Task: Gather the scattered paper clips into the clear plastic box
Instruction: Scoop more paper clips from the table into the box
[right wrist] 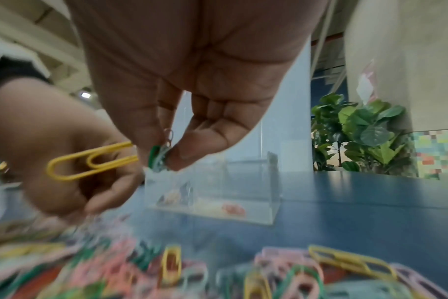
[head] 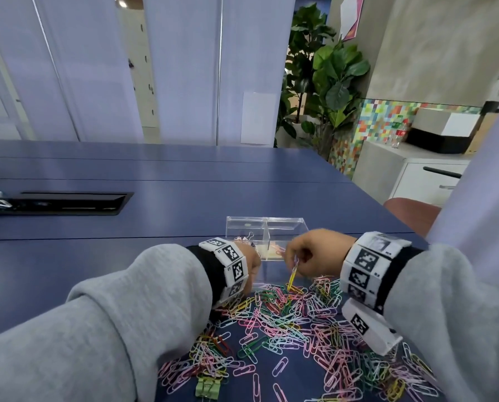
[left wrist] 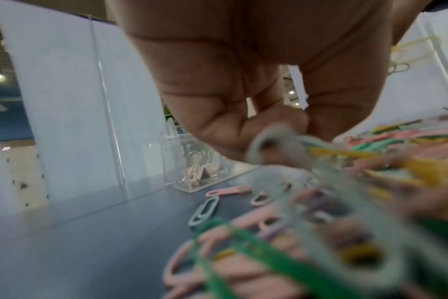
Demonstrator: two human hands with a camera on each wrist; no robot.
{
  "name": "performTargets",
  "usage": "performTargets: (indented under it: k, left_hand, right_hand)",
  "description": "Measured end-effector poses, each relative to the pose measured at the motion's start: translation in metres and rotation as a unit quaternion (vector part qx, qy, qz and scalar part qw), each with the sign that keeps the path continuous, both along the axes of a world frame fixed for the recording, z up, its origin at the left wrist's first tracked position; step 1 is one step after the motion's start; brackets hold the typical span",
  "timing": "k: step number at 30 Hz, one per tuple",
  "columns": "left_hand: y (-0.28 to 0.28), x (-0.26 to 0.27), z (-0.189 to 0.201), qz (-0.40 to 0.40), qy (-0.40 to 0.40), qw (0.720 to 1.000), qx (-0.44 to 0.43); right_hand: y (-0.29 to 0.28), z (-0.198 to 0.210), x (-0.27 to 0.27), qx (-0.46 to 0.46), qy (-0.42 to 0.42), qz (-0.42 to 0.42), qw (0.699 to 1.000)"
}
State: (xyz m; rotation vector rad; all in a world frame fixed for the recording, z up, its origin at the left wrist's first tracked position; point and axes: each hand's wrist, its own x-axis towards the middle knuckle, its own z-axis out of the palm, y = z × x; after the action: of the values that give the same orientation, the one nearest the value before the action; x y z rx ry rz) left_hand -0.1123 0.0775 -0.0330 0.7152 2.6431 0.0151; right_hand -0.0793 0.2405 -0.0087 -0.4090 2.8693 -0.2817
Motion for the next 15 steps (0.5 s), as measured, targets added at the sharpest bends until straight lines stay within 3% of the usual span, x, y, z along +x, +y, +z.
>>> performTargets:
  k: [7, 10, 15]
  left_hand:
    - [-0.015, -0.002, 0.006, 0.060, 0.051, 0.987, 0.139]
    - [-0.017, -0.009, 0.019, 0.090, 0.035, 0.971, 0.217]
    - [-0.009, -0.021, 0.038, 0.109, 0.030, 0.942, 0.317]
  right_hand:
    - [0.015, 0.019, -0.031, -0.126, 0.155, -0.135, 0.970]
    - [0.013, 0.013, -0.042, -0.135, 0.151, -0.175, 0.964]
    - [0.011, -0.001, -0.052, -0.065, 0.117, -0.157, 0.978]
